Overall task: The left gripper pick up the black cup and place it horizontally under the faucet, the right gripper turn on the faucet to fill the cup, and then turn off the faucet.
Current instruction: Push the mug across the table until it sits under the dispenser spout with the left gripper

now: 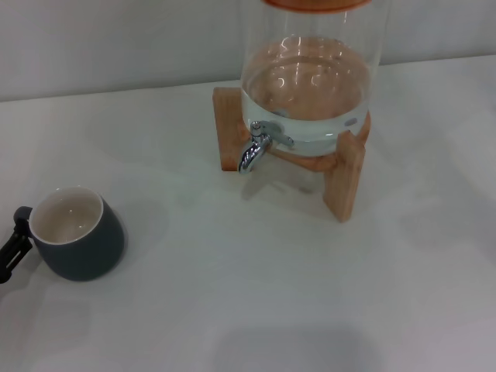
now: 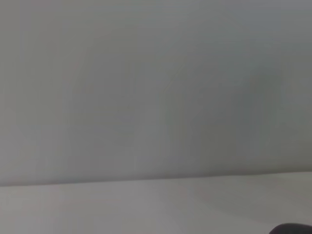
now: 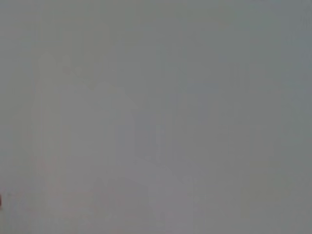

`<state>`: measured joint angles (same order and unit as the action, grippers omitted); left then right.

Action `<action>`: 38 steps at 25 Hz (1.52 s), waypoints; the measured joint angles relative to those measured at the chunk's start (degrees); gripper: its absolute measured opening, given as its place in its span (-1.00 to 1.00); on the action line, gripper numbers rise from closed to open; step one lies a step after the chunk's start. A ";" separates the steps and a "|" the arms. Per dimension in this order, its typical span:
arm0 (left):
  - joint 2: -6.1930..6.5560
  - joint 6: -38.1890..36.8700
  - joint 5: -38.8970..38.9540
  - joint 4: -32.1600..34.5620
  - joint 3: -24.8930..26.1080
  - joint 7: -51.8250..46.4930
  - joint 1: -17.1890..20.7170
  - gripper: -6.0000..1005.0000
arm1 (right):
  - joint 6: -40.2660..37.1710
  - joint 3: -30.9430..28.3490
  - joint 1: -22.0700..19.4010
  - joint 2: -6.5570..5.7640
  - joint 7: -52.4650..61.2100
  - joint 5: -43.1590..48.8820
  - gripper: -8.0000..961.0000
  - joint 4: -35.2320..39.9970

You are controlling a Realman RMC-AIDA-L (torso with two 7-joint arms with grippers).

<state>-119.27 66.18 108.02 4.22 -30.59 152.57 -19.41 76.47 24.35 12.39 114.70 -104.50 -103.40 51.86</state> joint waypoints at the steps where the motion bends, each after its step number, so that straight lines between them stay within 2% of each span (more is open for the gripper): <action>1: 0.00 -0.33 0.00 0.00 -0.01 -0.02 -0.05 0.71 | 0.00 0.00 0.00 0.00 0.00 0.00 0.56 0.00; 38: -0.09 -0.87 -1.82 0.79 -0.44 4.04 -1.59 0.64 | 0.26 0.00 0.00 0.00 -0.09 0.04 0.56 0.00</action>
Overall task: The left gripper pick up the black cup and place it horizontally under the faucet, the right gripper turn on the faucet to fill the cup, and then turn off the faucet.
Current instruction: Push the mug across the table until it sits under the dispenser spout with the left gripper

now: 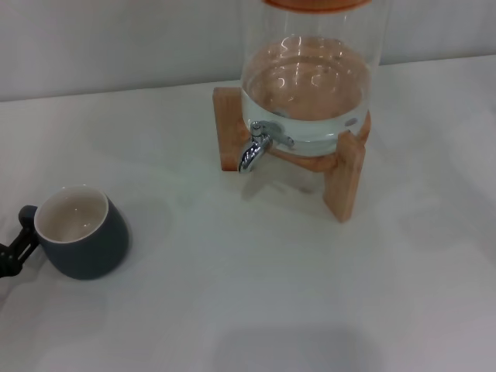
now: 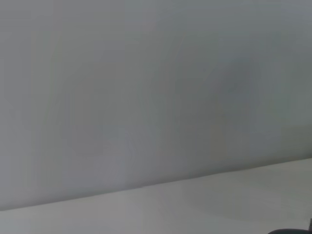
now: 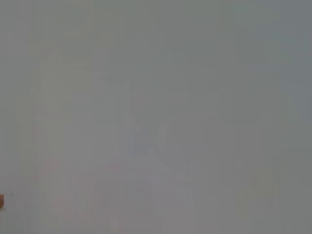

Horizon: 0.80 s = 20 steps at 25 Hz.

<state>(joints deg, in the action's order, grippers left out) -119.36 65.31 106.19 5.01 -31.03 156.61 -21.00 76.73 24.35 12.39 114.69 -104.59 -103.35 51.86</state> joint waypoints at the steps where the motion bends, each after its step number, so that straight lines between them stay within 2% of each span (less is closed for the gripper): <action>1: 0.00 0.20 -0.08 0.00 0.00 0.00 0.05 0.64 | 0.02 0.00 -0.03 0.00 0.00 0.00 0.56 0.00; 8: 0.00 2.87 -1.41 0.00 0.00 0.01 0.54 0.62 | 0.41 0.00 -0.16 0.00 0.00 -0.09 0.56 0.00; 18: 0.01 3.03 -1.52 0.00 0.00 0.09 0.51 -0.33 | 0.53 -0.08 -0.27 0.00 0.00 -0.16 0.56 0.00; 20: 0.00 3.03 -1.52 0.00 0.00 0.10 0.51 -0.46 | 0.53 -0.09 -0.27 0.00 0.00 -0.17 0.56 0.00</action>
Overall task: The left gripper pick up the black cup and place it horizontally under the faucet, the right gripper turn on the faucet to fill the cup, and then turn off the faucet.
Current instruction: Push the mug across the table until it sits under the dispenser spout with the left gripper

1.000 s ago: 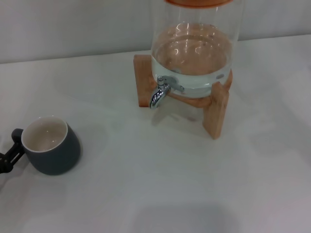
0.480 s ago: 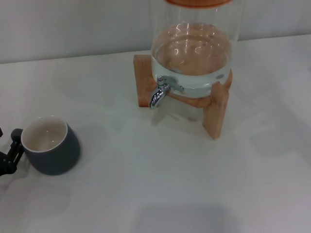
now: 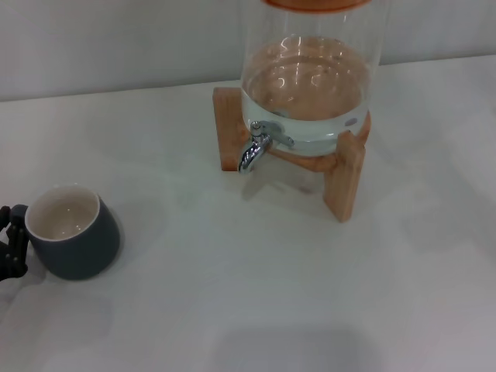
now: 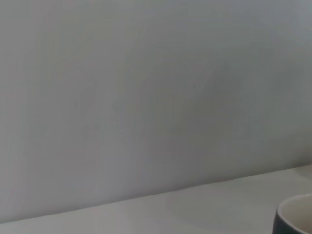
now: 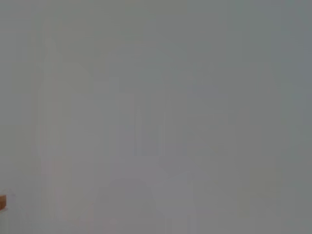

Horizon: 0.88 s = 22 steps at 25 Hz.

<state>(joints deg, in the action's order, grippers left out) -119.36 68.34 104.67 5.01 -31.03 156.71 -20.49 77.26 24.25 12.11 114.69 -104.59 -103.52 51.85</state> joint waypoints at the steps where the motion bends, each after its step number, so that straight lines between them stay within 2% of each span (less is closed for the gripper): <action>1: 0.00 0.00 0.00 0.00 0.00 0.00 0.01 -0.52 | 0.00 0.00 0.00 0.00 0.00 0.00 0.56 0.00; 3: 0.00 0.00 0.00 0.00 0.00 0.00 0.01 -0.65 | 0.00 0.00 0.04 0.00 0.00 -0.01 0.56 0.00; 13: 0.00 0.84 0.00 0.00 0.00 0.01 -0.61 -0.66 | -0.19 0.00 0.18 0.00 0.00 -0.02 0.56 -0.09; 22: -0.13 1.61 -0.05 -0.50 0.00 -0.01 -3.24 -0.66 | 0.09 0.00 0.09 0.00 0.00 -0.02 0.56 -0.57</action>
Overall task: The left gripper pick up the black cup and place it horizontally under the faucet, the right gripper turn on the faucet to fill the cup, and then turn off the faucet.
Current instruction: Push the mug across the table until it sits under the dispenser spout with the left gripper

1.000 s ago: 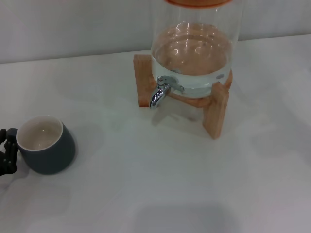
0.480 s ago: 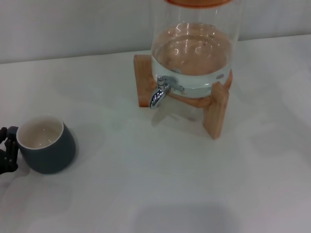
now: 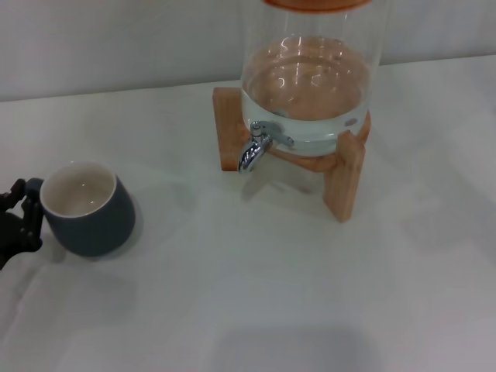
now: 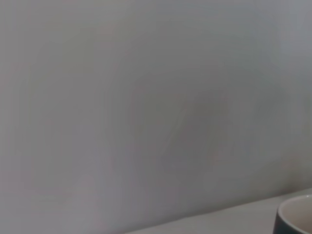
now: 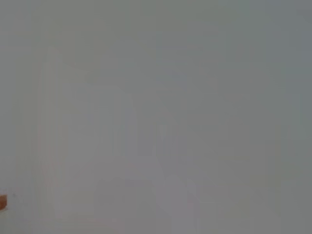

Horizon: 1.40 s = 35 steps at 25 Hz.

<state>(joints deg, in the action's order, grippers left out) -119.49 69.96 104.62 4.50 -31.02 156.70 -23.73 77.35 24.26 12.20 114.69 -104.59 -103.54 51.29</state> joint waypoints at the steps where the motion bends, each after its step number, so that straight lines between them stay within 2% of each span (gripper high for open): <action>1: -0.01 0.00 -0.18 -0.12 0.00 -0.05 -0.43 -0.66 | 0.08 0.00 -0.02 0.00 0.00 0.00 0.56 -0.01; 9: -0.12 -0.26 -2.46 -1.25 -0.09 -0.42 -3.88 -0.67 | 0.58 0.00 -0.08 0.00 0.00 0.01 0.56 -0.24; 17: -0.14 -0.51 -3.48 -2.09 -0.09 -0.58 -5.49 -0.67 | 0.95 0.00 0.06 0.00 -0.02 0.01 0.56 -0.74; 35: 0.01 -1.51 -12.26 -2.92 -0.09 -6.98 -9.23 -0.67 | 2.21 0.00 0.37 0.00 -0.09 0.01 0.56 -0.75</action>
<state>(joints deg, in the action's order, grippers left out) -119.48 68.44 92.36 1.58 -31.11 149.72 -32.96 79.57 24.26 12.57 114.69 -104.68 -103.53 50.53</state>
